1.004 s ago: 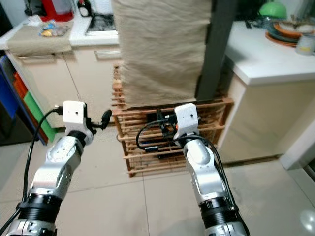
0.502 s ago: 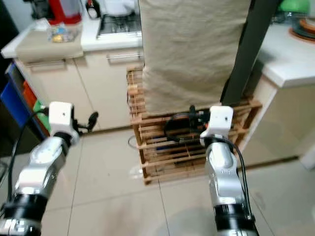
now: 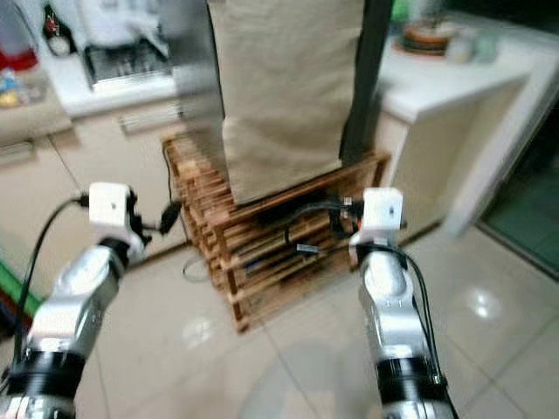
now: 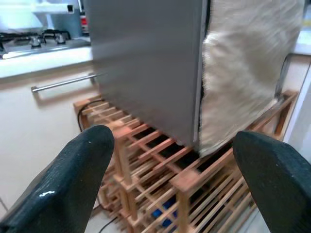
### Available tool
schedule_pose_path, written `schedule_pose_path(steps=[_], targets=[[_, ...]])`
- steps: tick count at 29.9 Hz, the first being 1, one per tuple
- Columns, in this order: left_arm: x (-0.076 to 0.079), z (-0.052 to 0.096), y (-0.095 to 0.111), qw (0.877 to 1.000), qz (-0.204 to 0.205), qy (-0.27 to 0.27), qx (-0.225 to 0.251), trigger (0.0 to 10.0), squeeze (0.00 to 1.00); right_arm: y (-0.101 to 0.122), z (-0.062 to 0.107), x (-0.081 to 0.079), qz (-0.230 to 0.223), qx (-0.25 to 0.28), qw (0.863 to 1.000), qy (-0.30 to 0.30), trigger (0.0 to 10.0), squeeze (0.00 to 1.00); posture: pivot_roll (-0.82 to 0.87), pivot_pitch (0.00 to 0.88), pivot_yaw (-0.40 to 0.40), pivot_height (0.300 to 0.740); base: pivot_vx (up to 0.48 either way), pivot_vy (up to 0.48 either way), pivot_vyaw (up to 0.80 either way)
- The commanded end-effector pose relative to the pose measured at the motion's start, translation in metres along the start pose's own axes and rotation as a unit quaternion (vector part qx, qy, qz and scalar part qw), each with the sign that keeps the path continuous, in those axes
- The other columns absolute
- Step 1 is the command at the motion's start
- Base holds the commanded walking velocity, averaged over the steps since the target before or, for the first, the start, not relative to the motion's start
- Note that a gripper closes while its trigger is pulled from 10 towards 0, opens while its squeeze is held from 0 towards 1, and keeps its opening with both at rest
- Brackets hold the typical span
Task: Restocking fridge
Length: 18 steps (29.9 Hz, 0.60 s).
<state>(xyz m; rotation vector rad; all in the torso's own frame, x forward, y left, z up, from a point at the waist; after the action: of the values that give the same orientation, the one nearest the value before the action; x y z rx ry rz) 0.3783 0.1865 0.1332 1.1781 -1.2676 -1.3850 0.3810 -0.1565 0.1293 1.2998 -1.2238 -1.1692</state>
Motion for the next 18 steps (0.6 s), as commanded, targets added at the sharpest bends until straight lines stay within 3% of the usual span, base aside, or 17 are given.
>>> schedule_pose_path(steps=[1, 10, 18], targets=[[0.008, 0.002, 0.001, 1.0, 0.007, -0.017, 0.001, 10.0, 0.0, 0.001, 0.0, -0.003, 0.005, 0.005, 1.0, 0.009, 10.0, 0.03, -0.08, 0.0, 0.062, 0.74, 0.0, 0.472, -0.8], [0.013, 0.004, 0.002, 0.999, 0.025, -0.025, 0.003, 10.0, 0.0, -0.007, 0.003, -0.016, -0.003, -0.007, 1.0, 0.028, 10.0, 0.03, -0.08, 0.0, 0.055, 0.74, 0.0, 0.472, -0.8], [0.01, -0.004, 0.008, 0.999, 0.039, -0.01, 0.01, 10.0, 0.0, -0.007, -0.005, -0.034, 0.01, -0.011, 0.998, 0.06, 10.0, 0.03, -0.09, 0.0, 0.056, 0.74, 0.0, 0.472, -0.8]])
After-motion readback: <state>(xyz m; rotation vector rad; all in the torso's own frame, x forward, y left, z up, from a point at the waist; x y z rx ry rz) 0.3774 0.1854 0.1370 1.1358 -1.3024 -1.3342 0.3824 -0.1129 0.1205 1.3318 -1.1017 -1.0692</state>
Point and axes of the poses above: a point about 5 cm out from each wrist's last joint towards the gripper, its own z axis pointing back from the gripper into the wrist, its own y axis along the axis of the wrist's last joint, x = y × z, the point moved 6 cm from there along -z, pointing out of the wrist towards the gripper, and after that the axes turned 2 degrees about -z, right-handed, at the moved point
